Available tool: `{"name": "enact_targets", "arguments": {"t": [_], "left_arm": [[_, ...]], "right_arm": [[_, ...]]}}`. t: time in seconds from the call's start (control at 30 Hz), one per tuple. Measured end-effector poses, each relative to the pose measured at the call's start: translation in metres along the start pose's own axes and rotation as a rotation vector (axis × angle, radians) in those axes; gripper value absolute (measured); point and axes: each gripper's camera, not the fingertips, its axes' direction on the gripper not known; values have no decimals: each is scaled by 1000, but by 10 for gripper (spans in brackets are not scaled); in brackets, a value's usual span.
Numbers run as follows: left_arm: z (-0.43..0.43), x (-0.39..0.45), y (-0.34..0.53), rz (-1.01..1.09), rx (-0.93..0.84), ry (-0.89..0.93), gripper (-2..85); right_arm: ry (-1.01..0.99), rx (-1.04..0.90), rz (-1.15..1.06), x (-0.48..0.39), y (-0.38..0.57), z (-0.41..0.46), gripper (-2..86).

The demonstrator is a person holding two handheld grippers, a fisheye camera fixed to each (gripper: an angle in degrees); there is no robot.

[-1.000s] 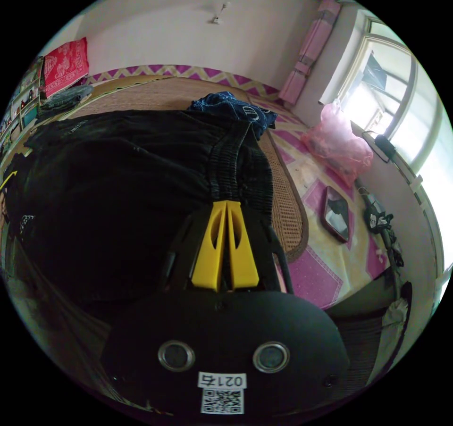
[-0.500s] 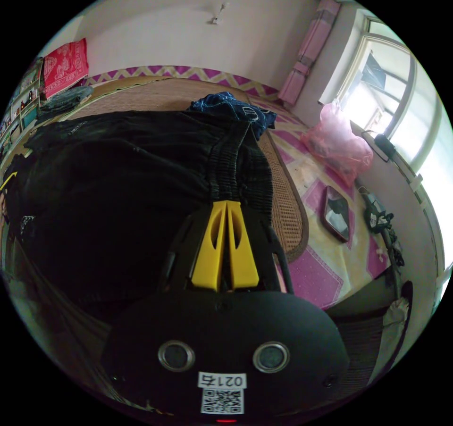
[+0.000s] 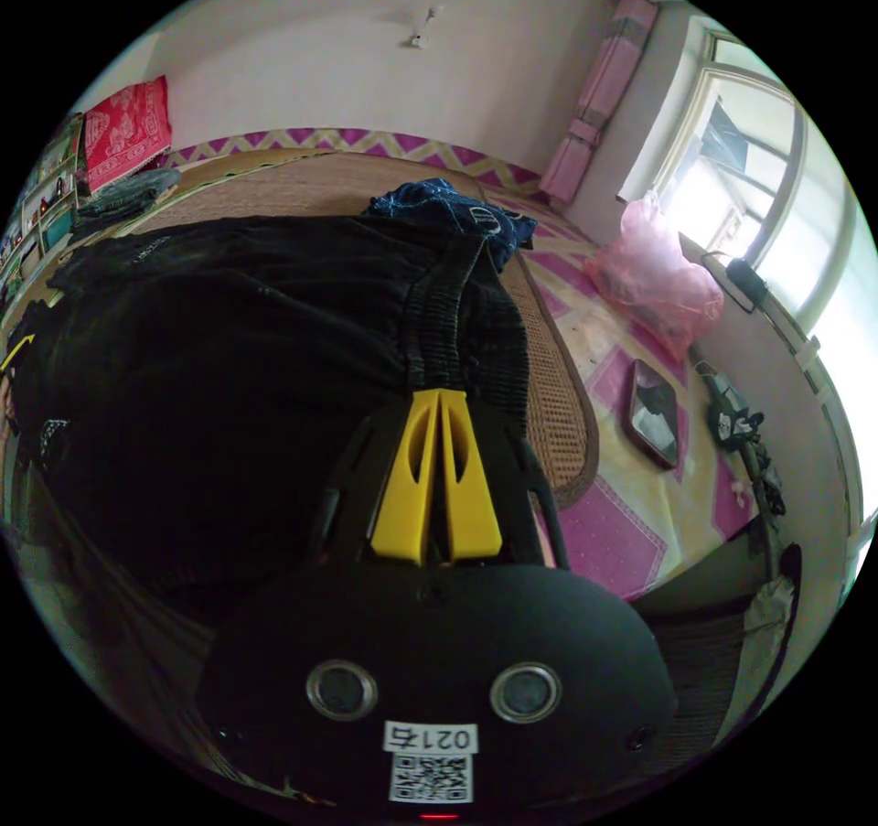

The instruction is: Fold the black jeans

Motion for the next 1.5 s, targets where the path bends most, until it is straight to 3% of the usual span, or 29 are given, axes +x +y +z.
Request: {"name": "enact_targets", "arguments": {"t": [0.13, 0.23, 0.47, 0.77, 1.0, 1.23, 1.5], "left_arm": [[-27, -20, -23, -58, -78, 64, -8], [-77, -39, -26, -135, -13, 103, -1], [-146, -101, -29, -358, -115, 227, 71], [-186, -184, -52, -675, -123, 400, 85], [-212, -235, -63, -868, -100, 470, 87], [-229, -266, -98, -902, -96, 458, 84], [-254, -286, -131, -887, -132, 482, 75]], "right_arm": [[31, 52, 85, 26, -1, -23, 4], [30, 131, 189, 55, 12, -74, 52], [-323, -20, 540, 127, 54, -108, 95], [-728, -17, 897, 199, 60, -86, 107], [-793, 1, 981, 233, 50, -92, 119], [-650, 3, 980, 254, 30, -107, 119], [-847, -77, 960, 250, 3, -95, 122]]}}
